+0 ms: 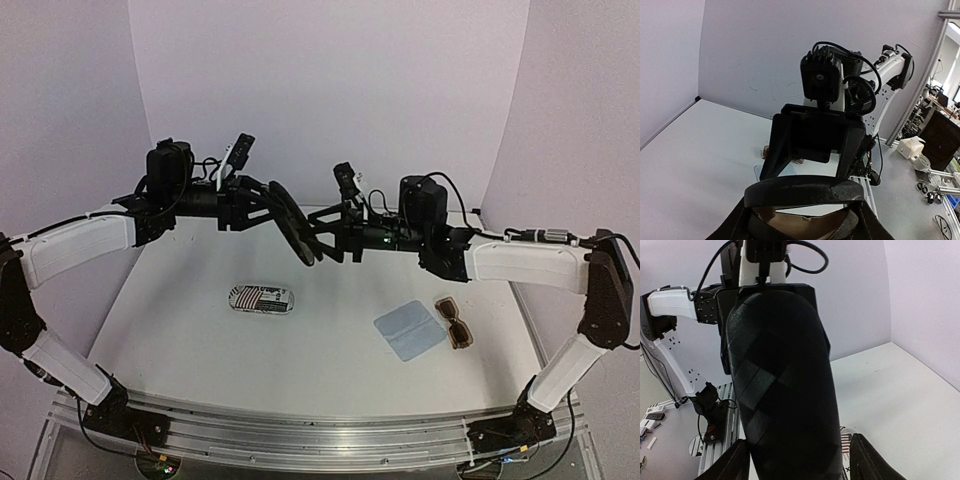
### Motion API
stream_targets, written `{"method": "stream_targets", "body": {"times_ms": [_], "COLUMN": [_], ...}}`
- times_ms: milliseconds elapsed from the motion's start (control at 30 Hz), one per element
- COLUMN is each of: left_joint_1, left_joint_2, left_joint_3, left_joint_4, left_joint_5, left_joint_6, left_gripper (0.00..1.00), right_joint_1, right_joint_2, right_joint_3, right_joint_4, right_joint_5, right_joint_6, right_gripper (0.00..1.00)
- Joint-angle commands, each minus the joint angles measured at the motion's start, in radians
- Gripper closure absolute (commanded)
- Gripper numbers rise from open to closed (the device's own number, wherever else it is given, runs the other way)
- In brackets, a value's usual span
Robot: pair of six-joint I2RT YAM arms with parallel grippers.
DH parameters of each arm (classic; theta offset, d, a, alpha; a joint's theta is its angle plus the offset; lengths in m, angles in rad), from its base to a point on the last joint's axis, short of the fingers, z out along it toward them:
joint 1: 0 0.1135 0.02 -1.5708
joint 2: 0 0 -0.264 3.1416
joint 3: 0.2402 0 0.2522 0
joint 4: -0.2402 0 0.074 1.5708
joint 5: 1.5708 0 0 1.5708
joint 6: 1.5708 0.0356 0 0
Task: Organize the sunglasses
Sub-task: Open the sunglasses case at the center of the board.
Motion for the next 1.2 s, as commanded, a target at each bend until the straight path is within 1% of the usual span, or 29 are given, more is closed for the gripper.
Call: {"method": "stream_targets", "body": {"times_ms": [0,33,133,200,300,433,567,667,967,1167], "left_joint_1": [0.012,0.013,0.012,0.012,0.012,0.012,0.012,0.012,0.012,0.012], "left_joint_2": [-0.033,-0.029,-0.03,-0.032,-0.028,-0.027,-0.023,-0.018,-0.014,-0.014], "left_joint_3": [0.064,0.072,0.078,0.077,0.094,0.106,0.105,0.108,0.111,0.112], "left_joint_4": [-0.087,-0.102,-0.101,-0.095,-0.146,-0.217,-0.221,-0.214,-0.212,-0.21], "left_joint_5": [0.009,-0.017,-0.031,-0.055,-0.149,-0.24,-0.258,-0.25,-0.249,-0.256], "left_joint_6": [-0.031,-0.045,-0.085,-0.115,-0.112,-0.085,-0.082,-0.088,-0.083,-0.078], "left_gripper": [1.0,1.0,1.0,1.0,1.0,1.0,1.0,1.0,1.0,1.0], "right_joint_1": [-0.081,-0.071,-0.04,-0.028,-0.014,0.05,0.119,0.138,0.143,0.146], "right_joint_2": [-0.057,-0.056,-0.053,-0.051,-0.073,-0.094,-0.1,-0.085,-0.022,-0.003], "right_joint_3": [-0.005,-0.001,0.002,-0.005,-0.022,0.005,0.011,0.016,0.057,0.066], "right_joint_4": [-0.024,-0.038,-0.074,-0.078,-0.081,-0.164,-0.22,-0.231,-0.231,-0.231], "right_joint_5": [0.196,0.215,0.277,0.283,0.298,0.404,0.515,0.585,0.599,0.547], "right_joint_6": [0.015,0.002,-0.042,-0.054,-0.081,-0.17,-0.191,-0.194,-0.202,-0.204], "right_gripper": [0.38,0.39,0.41,0.4,0.36,0.32,0.31,0.32,0.39,0.38]}}
